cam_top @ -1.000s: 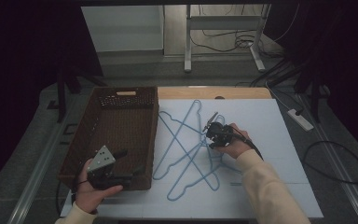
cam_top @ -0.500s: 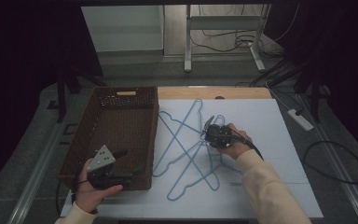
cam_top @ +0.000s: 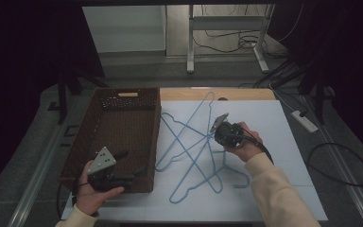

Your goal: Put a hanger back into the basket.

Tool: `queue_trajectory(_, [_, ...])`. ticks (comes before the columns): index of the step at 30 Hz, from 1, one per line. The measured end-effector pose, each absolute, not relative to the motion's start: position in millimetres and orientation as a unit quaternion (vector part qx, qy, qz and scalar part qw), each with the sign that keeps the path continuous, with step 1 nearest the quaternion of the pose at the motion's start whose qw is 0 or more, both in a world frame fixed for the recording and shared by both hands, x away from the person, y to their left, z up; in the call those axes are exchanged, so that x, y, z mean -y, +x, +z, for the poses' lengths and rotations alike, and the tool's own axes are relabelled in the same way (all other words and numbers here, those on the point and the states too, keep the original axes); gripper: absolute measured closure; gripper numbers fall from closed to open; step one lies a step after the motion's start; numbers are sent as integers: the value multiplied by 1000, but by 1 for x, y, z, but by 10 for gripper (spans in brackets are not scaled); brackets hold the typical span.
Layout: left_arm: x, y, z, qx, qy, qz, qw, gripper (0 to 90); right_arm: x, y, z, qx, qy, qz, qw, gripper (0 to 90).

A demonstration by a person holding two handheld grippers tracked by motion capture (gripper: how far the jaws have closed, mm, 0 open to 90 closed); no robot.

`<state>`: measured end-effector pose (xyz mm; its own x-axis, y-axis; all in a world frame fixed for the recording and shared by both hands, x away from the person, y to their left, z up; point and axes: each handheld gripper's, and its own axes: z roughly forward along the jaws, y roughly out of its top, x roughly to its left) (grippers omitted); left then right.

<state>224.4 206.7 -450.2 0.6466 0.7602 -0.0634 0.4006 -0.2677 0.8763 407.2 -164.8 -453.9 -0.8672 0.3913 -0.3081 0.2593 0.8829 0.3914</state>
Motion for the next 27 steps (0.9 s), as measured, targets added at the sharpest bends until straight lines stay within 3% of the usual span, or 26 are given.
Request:
queue_trajectory(13, [-206,224,-448,-375,772,189,478,190,199,380,-429,-929,194,232,212,861])
queue_trajectory(27, [-205,223,-445,-375,770,193,478,192,220,355,-433,-921,203,258,211,863])
